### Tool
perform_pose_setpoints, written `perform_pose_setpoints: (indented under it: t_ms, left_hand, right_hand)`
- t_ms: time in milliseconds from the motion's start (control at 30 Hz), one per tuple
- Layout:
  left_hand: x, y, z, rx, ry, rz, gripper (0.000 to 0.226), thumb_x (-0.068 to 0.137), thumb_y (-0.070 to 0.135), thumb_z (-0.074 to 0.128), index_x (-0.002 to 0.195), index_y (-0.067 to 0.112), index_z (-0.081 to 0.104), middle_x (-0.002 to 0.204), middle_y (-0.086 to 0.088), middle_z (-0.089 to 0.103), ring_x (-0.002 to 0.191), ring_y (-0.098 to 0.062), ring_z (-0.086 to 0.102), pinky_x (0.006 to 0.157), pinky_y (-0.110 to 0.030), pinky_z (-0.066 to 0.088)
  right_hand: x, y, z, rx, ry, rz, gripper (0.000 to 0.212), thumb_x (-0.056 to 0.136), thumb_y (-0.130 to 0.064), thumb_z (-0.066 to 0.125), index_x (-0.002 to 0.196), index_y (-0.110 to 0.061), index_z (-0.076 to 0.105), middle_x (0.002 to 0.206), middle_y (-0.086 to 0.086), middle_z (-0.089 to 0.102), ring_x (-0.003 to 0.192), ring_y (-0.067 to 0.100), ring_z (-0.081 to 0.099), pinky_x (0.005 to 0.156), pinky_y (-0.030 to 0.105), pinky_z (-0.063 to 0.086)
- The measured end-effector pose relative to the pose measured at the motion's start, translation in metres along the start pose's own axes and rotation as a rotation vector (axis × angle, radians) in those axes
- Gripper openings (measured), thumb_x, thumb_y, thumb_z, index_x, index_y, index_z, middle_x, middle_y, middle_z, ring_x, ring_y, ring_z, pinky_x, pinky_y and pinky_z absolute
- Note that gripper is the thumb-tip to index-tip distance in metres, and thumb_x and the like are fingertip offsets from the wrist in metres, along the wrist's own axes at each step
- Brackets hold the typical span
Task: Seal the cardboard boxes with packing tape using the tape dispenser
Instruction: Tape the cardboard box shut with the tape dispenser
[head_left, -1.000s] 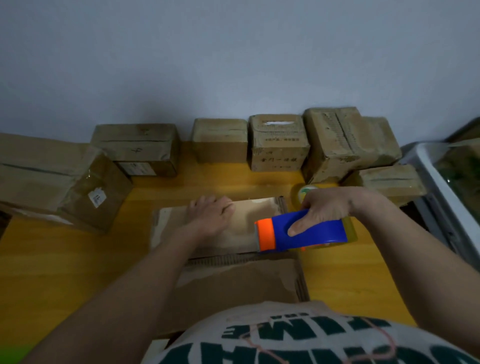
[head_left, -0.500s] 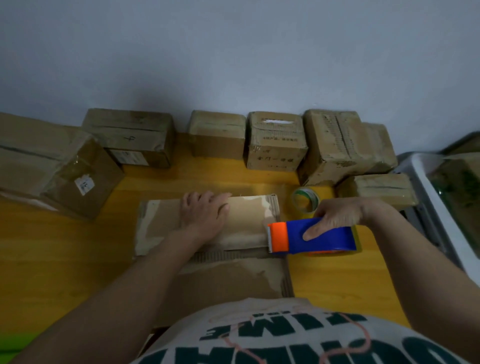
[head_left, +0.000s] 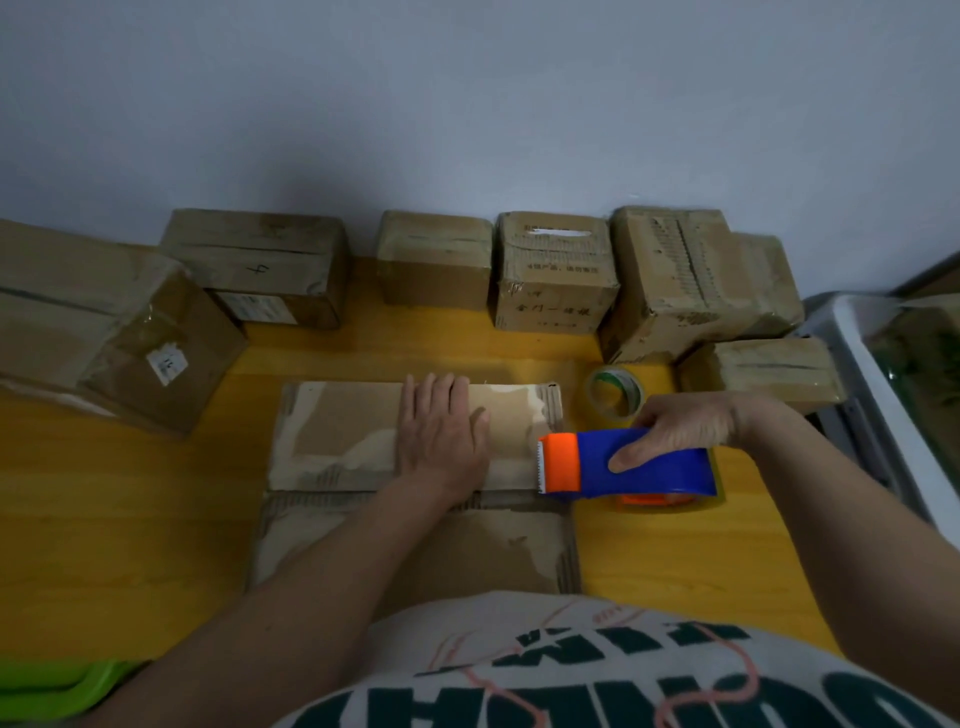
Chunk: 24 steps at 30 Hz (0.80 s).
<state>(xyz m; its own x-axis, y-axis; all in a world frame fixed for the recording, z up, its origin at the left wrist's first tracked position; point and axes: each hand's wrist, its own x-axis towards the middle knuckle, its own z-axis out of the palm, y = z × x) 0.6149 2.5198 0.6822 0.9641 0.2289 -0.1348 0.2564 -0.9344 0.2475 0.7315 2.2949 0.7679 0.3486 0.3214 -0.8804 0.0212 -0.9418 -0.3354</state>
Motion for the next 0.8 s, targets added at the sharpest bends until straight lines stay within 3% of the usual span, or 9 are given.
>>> perform_pose_setpoints:
  t_ms: [133, 400, 600, 700, 800]
  left_hand:
    - [0.001, 0.0, -0.002, 0.037, -0.022, -0.002, 0.057, 0.1, 0.043, 0.024, 0.148, 0.013, 0.024, 0.153, -0.008, 0.028, 0.144, -0.025, 0.016, 0.121, -0.045, -0.004]
    - [-0.002, 0.005, 0.003, 0.128, 0.009, -0.014, 0.06, 0.1, 0.046, 0.022, 0.149, 0.012, 0.022, 0.153, -0.01, 0.028, 0.144, -0.027, 0.018, 0.121, -0.046, 0.0]
    - [-0.002, 0.0, 0.008, 0.138, 0.024, 0.013, 0.062, 0.098, 0.046, 0.018, 0.148, 0.01, 0.027, 0.15, -0.012, 0.032, 0.142, -0.029, 0.022, 0.121, -0.047, 0.001]
    - [-0.002, 0.001, 0.007, 0.134, 0.031, 0.013, 0.063, 0.096, 0.046, 0.017, 0.145, 0.01, 0.031, 0.147, -0.012, 0.036, 0.139, -0.03, 0.026, 0.121, -0.048, 0.003]
    - [-0.003, 0.001, 0.004, 0.143, 0.007, 0.024, 0.06, 0.099, 0.047, 0.022, 0.15, 0.015, 0.023, 0.149, -0.012, 0.031, 0.14, -0.031, 0.022, 0.12, -0.049, 0.004]
  right_hand:
    - [-0.003, 0.009, 0.006, 0.022, -0.009, -0.002, 0.059, 0.063, -0.056, 0.081, 0.099, -0.012, 0.067, 0.084, 0.002, 0.074, 0.079, 0.018, 0.07, 0.066, 0.025, 0.053]
    - [-0.001, 0.007, 0.005, 0.02, 0.0, -0.033, 0.065, 0.058, -0.059, 0.081, 0.1, -0.013, 0.067, 0.084, 0.0, 0.074, 0.08, 0.017, 0.071, 0.067, 0.026, 0.054]
    - [-0.011, 0.031, 0.0, 0.022, -0.008, -0.021, 0.058, 0.062, -0.059, 0.078, 0.097, -0.014, 0.069, 0.083, -0.001, 0.074, 0.081, 0.016, 0.071, 0.069, 0.025, 0.053]
    - [-0.018, 0.051, -0.008, 0.001, 0.019, 0.01, 0.067, 0.054, -0.067, 0.079, 0.096, -0.016, 0.07, 0.084, -0.003, 0.075, 0.082, 0.016, 0.07, 0.074, 0.028, 0.055]
    - [-0.018, 0.055, -0.011, -0.008, 0.027, 0.007, 0.067, 0.054, -0.067, 0.078, 0.096, -0.015, 0.071, 0.086, -0.002, 0.075, 0.084, 0.017, 0.07, 0.075, 0.029, 0.055]
